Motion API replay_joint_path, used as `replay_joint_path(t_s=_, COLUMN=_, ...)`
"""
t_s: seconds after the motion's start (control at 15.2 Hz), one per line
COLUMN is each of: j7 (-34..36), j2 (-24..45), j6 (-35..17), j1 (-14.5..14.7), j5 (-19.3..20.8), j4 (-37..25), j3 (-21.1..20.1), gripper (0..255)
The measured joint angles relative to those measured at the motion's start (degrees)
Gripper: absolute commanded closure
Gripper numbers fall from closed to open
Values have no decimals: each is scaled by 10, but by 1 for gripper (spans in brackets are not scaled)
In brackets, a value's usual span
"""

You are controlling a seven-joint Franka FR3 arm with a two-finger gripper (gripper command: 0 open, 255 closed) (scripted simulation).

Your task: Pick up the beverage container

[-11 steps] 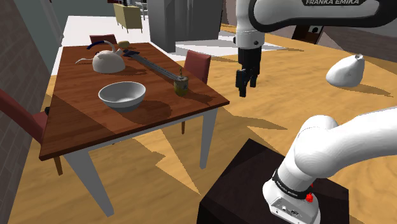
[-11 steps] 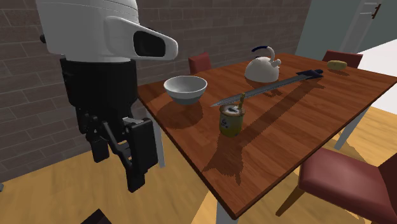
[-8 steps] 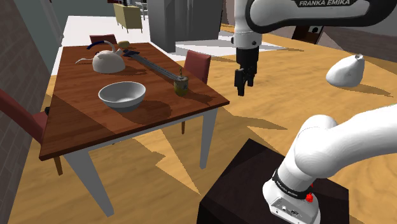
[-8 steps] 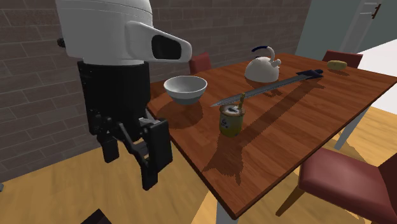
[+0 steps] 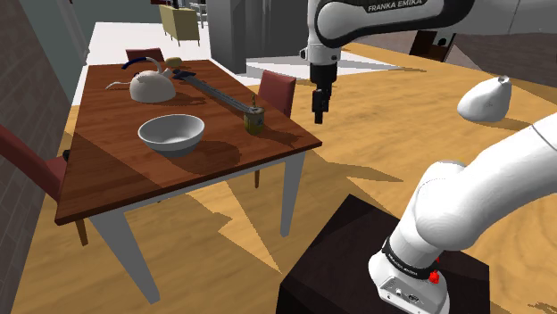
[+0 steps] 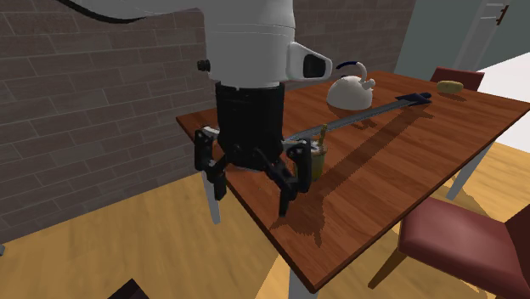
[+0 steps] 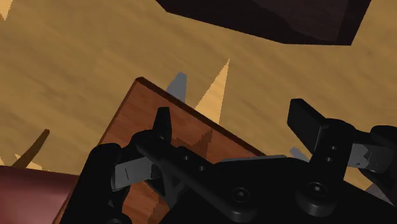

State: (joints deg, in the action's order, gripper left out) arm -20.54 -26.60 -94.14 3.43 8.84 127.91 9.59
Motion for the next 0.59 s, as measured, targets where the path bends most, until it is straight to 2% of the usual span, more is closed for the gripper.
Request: replay_joint_path(t_s=0.59, j7=-200, j2=180, j6=-68, j1=27, j5=-32, j4=-147, j3=50, gripper=0)
